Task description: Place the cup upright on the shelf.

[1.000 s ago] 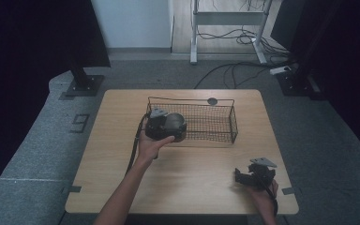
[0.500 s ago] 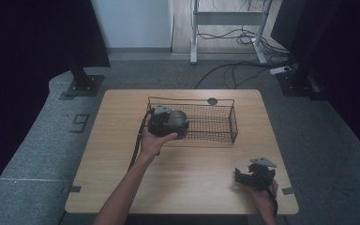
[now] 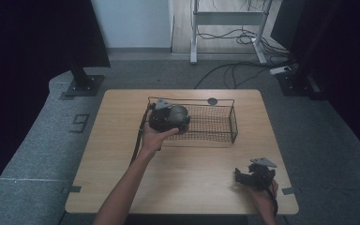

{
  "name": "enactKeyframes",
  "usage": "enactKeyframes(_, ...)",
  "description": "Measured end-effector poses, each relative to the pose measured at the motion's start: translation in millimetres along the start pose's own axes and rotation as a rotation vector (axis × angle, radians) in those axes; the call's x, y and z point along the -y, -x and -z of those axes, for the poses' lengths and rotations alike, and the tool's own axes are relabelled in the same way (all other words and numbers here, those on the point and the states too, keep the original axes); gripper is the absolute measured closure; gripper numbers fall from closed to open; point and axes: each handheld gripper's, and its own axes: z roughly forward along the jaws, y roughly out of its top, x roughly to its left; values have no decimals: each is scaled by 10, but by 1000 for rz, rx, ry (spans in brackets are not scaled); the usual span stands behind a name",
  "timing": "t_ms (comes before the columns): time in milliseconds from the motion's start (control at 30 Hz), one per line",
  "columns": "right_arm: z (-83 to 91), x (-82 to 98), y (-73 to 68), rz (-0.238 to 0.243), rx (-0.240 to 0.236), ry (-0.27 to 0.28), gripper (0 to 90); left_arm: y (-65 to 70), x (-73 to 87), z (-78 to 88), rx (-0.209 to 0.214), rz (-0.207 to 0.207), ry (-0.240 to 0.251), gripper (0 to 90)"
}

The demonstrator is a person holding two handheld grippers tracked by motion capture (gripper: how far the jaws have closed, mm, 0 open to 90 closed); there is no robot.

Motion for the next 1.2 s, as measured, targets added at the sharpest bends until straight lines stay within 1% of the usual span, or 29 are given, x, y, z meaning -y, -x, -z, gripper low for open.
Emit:
enactKeyframes(267, 0, 0, 0, 0, 0, 0, 32, -41, -93, -77, -15, -11, -13, 145)
enactKeyframes(333, 0, 0, 0, 0, 0, 0, 32, -63, -110, -97, -13, -5, -15, 145)
enactKeyframes(433, 0, 0, 0, 0, 0, 0, 31, -88, -126, -128, -22, -5, -22, 145)
enactKeyframes(533, 0, 0, 1, 0, 0, 0, 32, -105, -140, -158, -10, 0, -23, 145)
enactKeyframes(600, 0, 0, 1, -1, 1, 0, 33, -107, -149, -187, -19, -5, -26, 145)
enactKeyframes(667, 1, 0, 0, -2, 1, 0, 33, -103, -159, -216, -38, -15, -23, 145)
enactKeyframes(733, 1, 0, 0, -1, 0, 0, 34, -99, -169, -244, -40, -19, -19, 145)
enactKeyframes(833, 2, 1, 1, -2, 0, 0, 36, -115, -165, -294, -22, -9, -20, 145)
enactKeyframes(1000, 3, 0, 0, -4, 1, 1, 38, -169, -134, -392, -34, -2, -44, 145)
enactKeyframes(1100, 3, 1, 1, -3, 2, 1, 39, -198, -123, -448, -30, 9, -47, 145)
enactKeyframes(1200, 3, 1, 2, -3, 2, 1, 40, -223, -106, -511, -37, 14, -55, 145)
